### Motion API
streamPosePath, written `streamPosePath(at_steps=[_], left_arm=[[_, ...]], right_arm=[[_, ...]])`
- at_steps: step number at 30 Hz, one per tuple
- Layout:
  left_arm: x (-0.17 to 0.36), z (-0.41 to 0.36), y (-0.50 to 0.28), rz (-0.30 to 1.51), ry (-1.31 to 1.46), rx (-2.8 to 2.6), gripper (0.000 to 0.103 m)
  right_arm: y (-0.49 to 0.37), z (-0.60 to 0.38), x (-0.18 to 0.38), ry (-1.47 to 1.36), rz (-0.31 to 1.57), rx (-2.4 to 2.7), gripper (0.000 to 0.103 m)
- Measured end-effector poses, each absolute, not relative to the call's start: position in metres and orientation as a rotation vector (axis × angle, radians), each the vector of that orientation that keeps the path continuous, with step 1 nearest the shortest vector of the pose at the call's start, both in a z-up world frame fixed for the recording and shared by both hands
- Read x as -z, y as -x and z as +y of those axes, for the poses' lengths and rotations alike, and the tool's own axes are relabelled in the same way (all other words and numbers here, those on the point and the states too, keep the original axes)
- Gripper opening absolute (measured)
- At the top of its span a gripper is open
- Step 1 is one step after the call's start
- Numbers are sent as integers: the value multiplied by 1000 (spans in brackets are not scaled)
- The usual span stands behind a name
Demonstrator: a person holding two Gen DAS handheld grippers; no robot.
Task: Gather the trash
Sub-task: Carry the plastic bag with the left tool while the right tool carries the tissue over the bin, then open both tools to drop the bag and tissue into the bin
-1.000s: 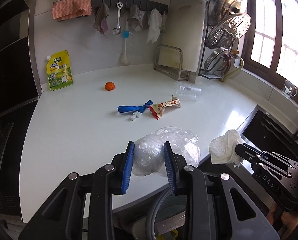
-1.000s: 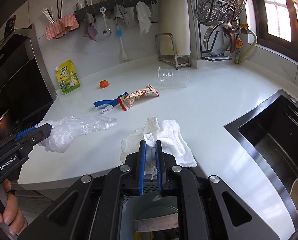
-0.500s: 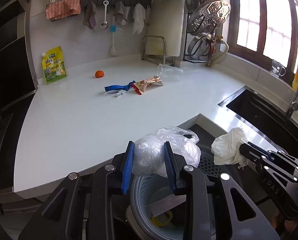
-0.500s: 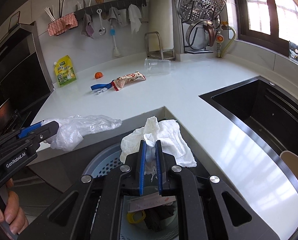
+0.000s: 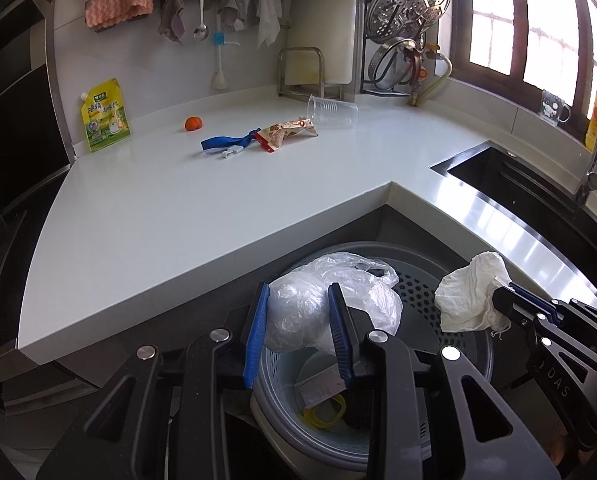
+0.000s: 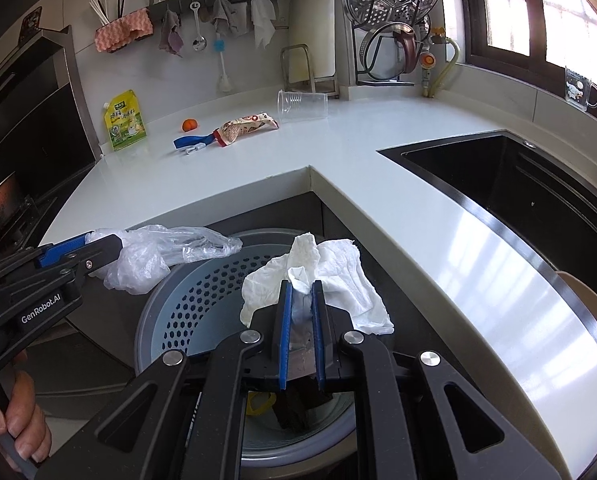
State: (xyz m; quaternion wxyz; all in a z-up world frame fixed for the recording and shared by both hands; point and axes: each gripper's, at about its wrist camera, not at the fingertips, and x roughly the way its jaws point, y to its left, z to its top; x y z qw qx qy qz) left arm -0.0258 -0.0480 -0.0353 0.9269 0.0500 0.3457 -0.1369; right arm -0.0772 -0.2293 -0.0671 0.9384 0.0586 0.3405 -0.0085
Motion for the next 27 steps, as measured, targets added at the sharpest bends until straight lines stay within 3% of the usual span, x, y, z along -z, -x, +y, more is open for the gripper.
streamPosePath(at_steps=[27], left_arm=[[94,-63,10,854,-122,305,30]], right_arm=[[56,-227,129,-142,848,-19,10]])
